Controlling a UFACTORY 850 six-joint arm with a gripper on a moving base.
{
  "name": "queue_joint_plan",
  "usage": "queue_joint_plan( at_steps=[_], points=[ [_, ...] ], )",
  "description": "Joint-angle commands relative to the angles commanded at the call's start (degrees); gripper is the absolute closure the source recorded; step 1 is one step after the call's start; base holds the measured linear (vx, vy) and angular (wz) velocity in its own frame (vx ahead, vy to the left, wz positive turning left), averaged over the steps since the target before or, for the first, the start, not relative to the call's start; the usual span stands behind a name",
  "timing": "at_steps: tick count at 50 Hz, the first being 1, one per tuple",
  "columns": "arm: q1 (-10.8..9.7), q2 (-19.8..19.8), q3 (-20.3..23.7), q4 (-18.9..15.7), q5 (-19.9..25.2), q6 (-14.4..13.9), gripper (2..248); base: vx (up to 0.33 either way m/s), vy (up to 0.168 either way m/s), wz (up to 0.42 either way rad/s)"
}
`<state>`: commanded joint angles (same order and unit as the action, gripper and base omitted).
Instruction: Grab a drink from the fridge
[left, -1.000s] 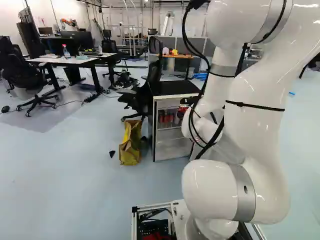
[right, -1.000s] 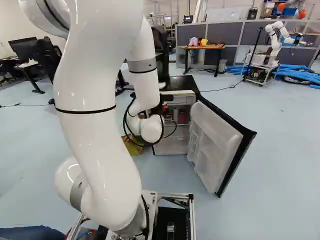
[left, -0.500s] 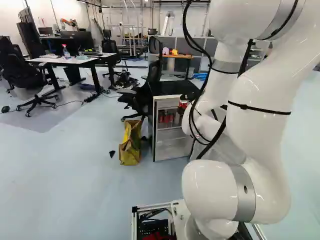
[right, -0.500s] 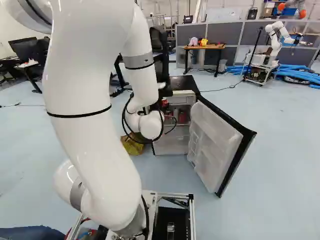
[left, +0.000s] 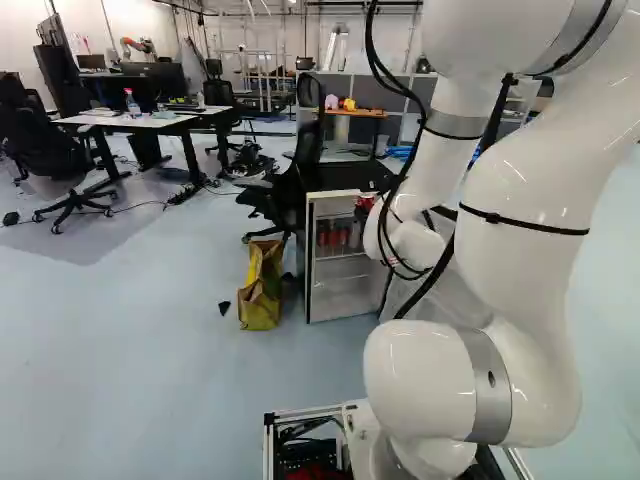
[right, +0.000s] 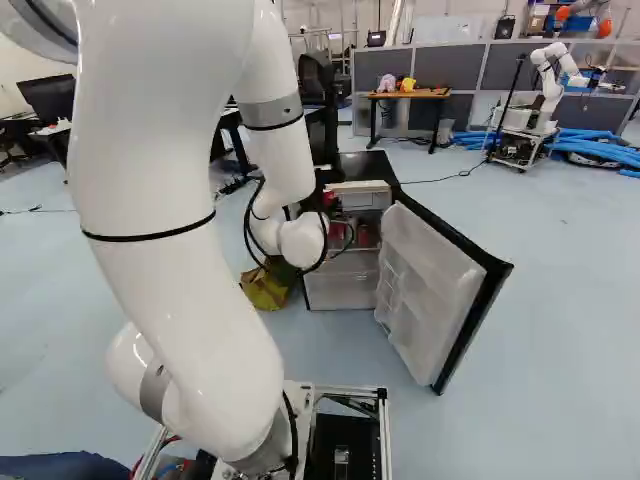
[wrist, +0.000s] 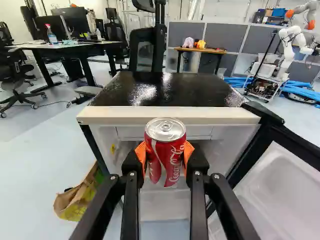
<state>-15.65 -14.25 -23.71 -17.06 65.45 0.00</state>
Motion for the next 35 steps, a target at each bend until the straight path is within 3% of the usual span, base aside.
queue_joint_plan(
  at_steps=[35],
  points=[
    [0.82,1.74,-3.90,0.00,-4.76,0.00,156,0.000,0.000,0.000]
  ],
)
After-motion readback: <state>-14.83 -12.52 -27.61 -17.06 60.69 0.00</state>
